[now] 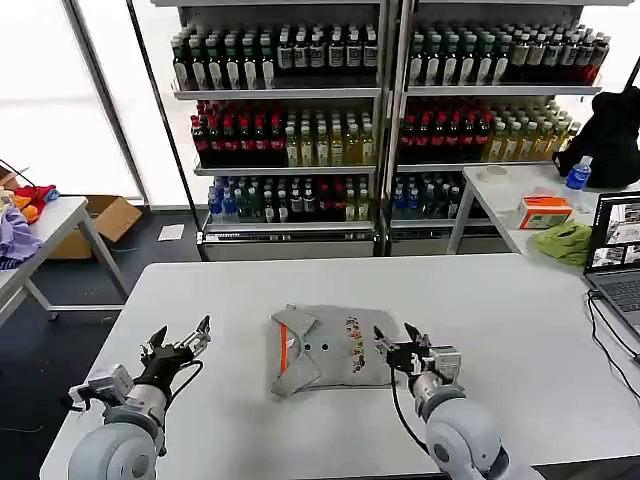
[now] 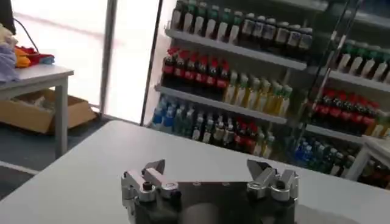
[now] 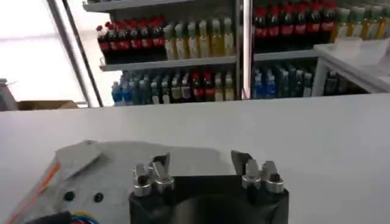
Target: Fold and organize the clothes.
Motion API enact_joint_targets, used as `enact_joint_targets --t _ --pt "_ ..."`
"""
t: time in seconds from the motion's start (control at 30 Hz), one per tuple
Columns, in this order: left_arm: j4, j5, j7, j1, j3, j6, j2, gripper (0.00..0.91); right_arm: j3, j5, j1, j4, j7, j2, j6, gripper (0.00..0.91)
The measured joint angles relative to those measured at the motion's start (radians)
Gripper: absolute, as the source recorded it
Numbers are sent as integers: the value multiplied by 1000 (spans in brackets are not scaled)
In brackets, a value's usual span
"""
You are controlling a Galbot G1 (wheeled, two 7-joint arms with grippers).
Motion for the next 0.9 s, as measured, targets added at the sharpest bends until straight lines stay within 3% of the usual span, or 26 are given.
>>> enact_joint_targets --t 0.27,0.43,0.9 --pt "-4 -2 -1 -3 -4 1 5 907 -3 139 -26 21 41 -32 -5 907" --pt "-18 10 9 2 -21 -12 3 907 13 164 -25 27 42 -64 -5 907" --pt "-33 142 48 28 -60 -98 -6 907 232 -92 -108 55 -39 -35 22 907"
